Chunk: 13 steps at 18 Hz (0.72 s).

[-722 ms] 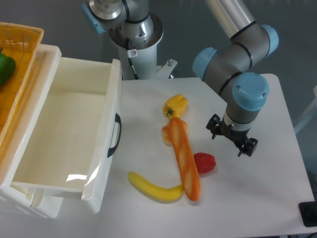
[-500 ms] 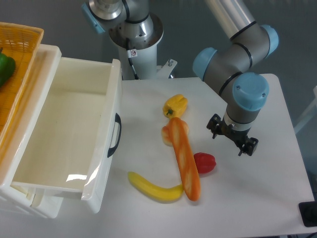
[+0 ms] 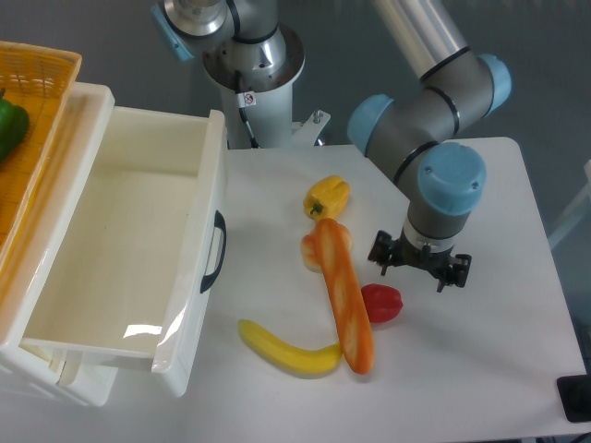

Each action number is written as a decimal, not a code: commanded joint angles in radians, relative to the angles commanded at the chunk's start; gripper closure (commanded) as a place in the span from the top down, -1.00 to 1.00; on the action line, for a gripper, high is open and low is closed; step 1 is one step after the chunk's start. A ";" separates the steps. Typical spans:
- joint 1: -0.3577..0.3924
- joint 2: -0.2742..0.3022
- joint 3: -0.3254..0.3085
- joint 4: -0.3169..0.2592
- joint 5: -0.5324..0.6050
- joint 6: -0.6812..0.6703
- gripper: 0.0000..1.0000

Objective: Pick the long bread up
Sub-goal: 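Move the gripper down over the middle of the long baguette, then lower the gripper around the baguette and close it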

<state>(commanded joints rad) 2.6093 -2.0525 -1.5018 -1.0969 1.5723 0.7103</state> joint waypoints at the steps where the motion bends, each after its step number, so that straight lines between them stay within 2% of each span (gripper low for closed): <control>1: -0.008 0.000 0.000 0.002 -0.003 -0.037 1.00; 4: -0.017 -0.020 0.020 0.041 -0.060 -0.202 1.00; 7: -0.038 -0.081 0.072 0.049 -0.066 -0.245 1.00; 9: -0.054 -0.107 0.083 0.051 -0.067 -0.294 1.00; 13: -0.074 -0.143 0.097 0.055 -0.067 -0.302 1.00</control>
<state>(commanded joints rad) 2.5358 -2.1950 -1.4051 -1.0416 1.5048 0.4080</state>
